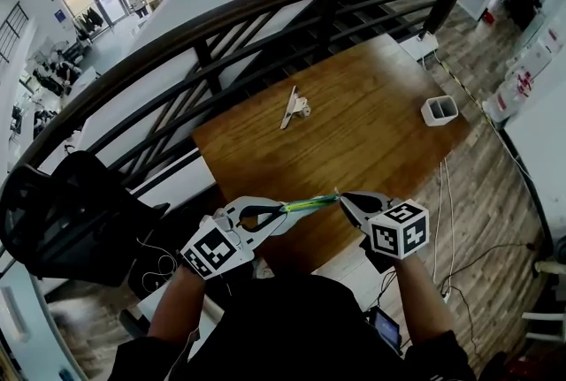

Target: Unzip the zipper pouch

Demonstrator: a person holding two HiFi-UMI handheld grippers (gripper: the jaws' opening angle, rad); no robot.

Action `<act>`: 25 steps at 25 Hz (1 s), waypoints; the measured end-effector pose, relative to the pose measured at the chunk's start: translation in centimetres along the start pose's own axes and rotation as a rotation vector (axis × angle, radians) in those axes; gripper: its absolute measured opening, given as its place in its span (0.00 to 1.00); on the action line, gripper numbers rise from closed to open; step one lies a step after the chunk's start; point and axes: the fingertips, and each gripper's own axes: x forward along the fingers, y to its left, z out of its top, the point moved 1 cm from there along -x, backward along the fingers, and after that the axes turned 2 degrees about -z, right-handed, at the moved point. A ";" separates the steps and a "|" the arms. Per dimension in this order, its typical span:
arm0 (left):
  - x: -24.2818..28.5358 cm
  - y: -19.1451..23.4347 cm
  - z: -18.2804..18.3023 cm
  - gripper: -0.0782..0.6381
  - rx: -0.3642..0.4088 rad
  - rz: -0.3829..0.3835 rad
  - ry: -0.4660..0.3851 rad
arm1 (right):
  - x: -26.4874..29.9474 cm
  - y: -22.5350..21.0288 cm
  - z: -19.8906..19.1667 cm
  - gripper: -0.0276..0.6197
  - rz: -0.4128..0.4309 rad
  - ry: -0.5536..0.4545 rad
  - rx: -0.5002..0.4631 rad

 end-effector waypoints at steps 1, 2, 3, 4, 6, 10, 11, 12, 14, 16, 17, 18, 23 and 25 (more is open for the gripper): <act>-0.1 0.1 0.0 0.14 0.001 0.002 0.001 | 0.0 0.1 0.0 0.04 0.001 -0.001 -0.002; -0.1 0.1 0.0 0.14 0.002 0.003 0.002 | 0.0 0.1 0.0 0.04 -0.002 -0.002 -0.006; -0.2 0.1 0.0 0.14 0.004 0.006 0.004 | 0.0 0.0 -0.1 0.04 -0.008 -0.002 -0.010; -0.3 0.2 0.0 0.14 0.004 0.008 0.006 | 0.0 -0.2 -0.1 0.04 -0.015 -0.002 -0.011; -0.4 0.2 -0.1 0.14 0.002 0.012 0.007 | -0.1 -0.7 -0.3 0.04 -0.031 0.000 -0.009; -0.7 0.3 -0.6 0.14 -0.008 0.022 0.008 | -0.4 -1.5 -0.7 0.05 -0.060 0.002 -0.017; -0.7 0.4 -0.7 0.14 -0.010 0.024 0.009 | -0.4 -1.5 -0.7 0.05 -0.063 0.000 -0.017; -0.7 0.5 -0.7 0.14 -0.012 0.025 0.009 | -0.4 -1.6 -0.7 0.05 -0.065 -0.003 -0.016; -0.5 0.7 -0.9 0.14 -0.014 0.026 0.012 | -0.4 -1.9 -0.5 0.05 -0.074 -0.006 -0.020; -0.3 0.8 -1.1 0.14 -0.015 0.026 0.016 | -0.4 -2.1 -0.5 0.05 -0.085 -0.007 -0.029; -0.2 0.8 -1.1 0.14 -0.017 0.026 0.017 | -0.5 -2.1 -0.4 0.05 -0.089 -0.008 -0.030; -0.1 0.8 -1.1 0.14 -0.020 0.026 0.016 | -0.5 -2.2 -0.4 0.05 -0.092 -0.011 -0.029; 0.3 1.7 -1.5 0.14 -0.073 0.049 -0.003 | -1.0 -2.4 0.4 0.05 -0.108 -0.041 -0.021; 0.8 2.3 -1.6 0.15 -0.095 0.063 -0.012 | -1.2 -2.8 0.9 0.05 -0.117 -0.057 -0.020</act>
